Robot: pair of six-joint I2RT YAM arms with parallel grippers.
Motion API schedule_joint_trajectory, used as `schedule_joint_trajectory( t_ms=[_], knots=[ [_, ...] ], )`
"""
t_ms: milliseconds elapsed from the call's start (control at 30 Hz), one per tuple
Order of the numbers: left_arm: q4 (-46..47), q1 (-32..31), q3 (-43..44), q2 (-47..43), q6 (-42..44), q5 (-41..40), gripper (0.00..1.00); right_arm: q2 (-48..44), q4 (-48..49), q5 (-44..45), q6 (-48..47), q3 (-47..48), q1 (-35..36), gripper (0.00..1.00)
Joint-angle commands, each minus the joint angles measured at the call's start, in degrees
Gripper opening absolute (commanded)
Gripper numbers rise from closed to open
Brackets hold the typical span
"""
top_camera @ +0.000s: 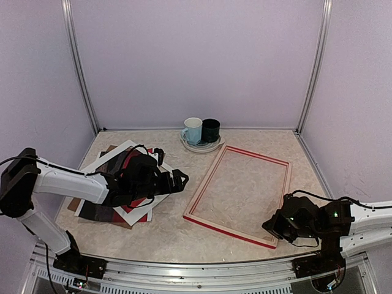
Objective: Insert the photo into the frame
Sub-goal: Place the glass panel at the frame body.
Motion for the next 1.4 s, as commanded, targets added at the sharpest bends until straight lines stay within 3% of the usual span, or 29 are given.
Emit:
schedule_joint_trajectory(
  t_ms=[0,600,700,800,1100,1367],
  knots=[
    [0.36,-0.84,1.92,1.21,-0.80,-1.07,0.99,0.22,-0.64,0.74,0.43,1.66,1.15,0.00],
    [-0.28,-1.38,2.46,2.02,-1.05,-1.50,0.99,2.06,-3.62,2.30,2.16,3.25,2.83,0.01],
    [-0.50,-1.38,2.50,1.98,-1.00,-1.57,0.99,1.87,-4.14,2.48,1.94,3.36,2.87,0.24],
    [-0.67,-1.36,2.54,2.02,-0.91,-1.67,0.99,1.24,-5.30,2.87,2.00,3.46,2.83,0.36],
    [-1.11,-1.38,3.08,2.13,-0.59,-1.67,0.99,-0.78,-7.51,3.80,2.59,3.29,2.83,0.47],
    [-1.43,-1.37,2.85,1.91,-0.48,-2.11,0.99,-4.45,-7.77,4.59,4.06,1.05,2.84,0.65]
  ],
)
